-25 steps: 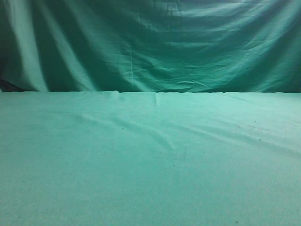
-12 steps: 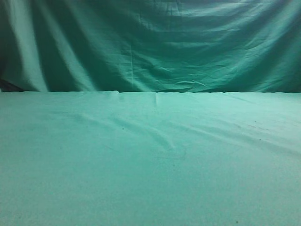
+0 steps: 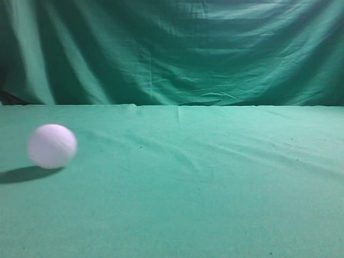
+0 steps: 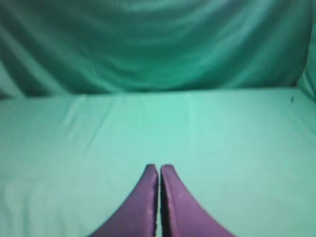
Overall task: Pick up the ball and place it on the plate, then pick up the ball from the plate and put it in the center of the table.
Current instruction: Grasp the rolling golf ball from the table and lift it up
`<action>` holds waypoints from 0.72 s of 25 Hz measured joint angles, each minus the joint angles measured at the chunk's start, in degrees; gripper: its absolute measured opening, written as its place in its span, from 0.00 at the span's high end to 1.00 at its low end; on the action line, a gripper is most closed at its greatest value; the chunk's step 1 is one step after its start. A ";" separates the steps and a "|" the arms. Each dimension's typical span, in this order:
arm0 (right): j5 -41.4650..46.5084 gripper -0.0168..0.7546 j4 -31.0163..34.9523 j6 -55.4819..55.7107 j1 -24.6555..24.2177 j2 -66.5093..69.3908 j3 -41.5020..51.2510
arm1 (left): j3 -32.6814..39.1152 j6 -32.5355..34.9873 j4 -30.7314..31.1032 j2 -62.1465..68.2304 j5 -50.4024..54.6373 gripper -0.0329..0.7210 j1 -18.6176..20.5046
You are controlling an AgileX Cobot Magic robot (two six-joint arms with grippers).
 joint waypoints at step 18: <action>19.79 0.98 -0.51 -9.08 0.61 20.27 -5.74 | 38.37 7.21 -3.73 -39.63 -21.42 0.96 -3.25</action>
